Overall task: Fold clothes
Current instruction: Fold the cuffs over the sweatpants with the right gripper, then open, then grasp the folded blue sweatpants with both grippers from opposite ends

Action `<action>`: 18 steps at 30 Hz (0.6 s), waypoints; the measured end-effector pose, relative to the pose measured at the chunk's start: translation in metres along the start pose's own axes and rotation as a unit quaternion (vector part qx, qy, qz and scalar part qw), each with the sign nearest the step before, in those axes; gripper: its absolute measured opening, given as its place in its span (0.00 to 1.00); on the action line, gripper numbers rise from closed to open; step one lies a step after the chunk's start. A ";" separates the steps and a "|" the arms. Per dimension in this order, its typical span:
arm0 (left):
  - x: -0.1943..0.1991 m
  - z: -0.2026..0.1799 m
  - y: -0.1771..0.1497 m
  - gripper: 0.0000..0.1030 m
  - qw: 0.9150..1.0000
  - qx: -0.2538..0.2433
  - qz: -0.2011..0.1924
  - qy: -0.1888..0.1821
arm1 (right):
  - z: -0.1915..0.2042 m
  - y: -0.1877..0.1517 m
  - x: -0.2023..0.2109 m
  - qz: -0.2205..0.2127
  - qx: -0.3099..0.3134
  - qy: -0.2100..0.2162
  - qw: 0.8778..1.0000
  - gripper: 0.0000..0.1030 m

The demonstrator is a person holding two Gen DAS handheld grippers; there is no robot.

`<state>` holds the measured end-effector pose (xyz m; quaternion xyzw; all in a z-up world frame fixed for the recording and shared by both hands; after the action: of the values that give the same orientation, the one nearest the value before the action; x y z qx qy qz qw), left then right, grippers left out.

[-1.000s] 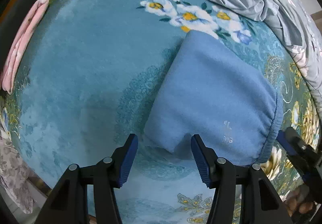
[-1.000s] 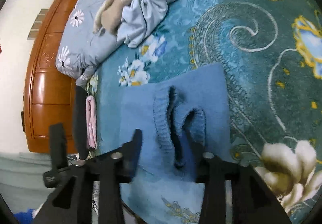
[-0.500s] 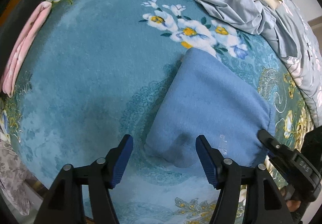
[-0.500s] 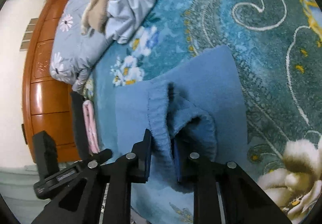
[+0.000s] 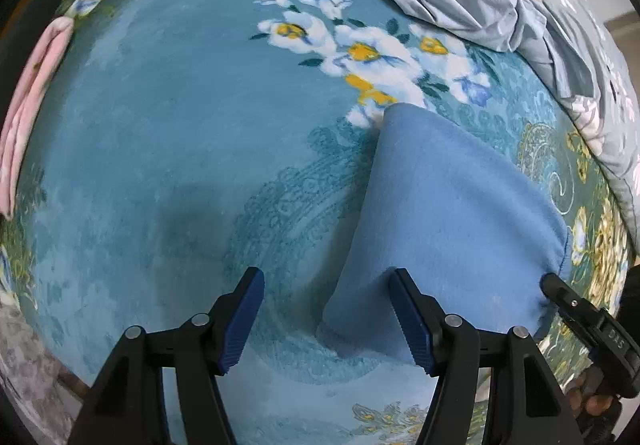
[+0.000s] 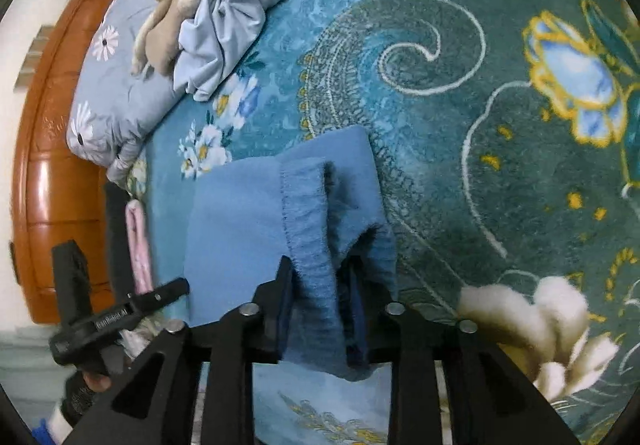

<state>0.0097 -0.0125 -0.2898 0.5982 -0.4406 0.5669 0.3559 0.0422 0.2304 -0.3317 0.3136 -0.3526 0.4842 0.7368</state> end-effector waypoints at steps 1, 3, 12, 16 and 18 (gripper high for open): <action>-0.002 -0.002 0.001 0.67 1.000 -0.008 0.001 0.000 | 0.000 0.000 0.003 -0.001 0.007 -0.015 1.000 0.39; -0.006 -0.008 0.005 0.67 1.000 -0.029 0.006 -0.005 | -0.003 -0.002 0.009 -0.004 0.015 -0.031 0.999 0.49; -0.039 -0.018 0.022 0.71 0.991 -0.053 0.072 -0.095 | -0.030 -0.013 -0.007 -0.012 -0.047 0.033 0.998 0.64; -0.055 -0.019 0.030 0.71 0.985 -0.052 0.103 -0.129 | -0.037 -0.016 -0.013 -0.023 -0.077 0.077 0.994 0.65; -0.059 -0.021 0.033 0.71 0.981 -0.057 0.114 -0.144 | -0.037 -0.014 -0.016 -0.027 -0.085 0.092 0.992 0.64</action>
<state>-0.0269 0.0020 -0.3486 0.5984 -0.5840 0.4855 0.2553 0.0588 0.2480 -0.3669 0.2136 -0.3149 0.4590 0.8028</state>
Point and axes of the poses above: each gripper's, at about its wrist camera, not at the fingertips, and x roughly against the way its jaws point, z to its left, y to its top, the point moved 5 cm from there along -x, roughly the way its jaws point, and after that the axes turned 13 degrees about x, right-handed, at the moved point
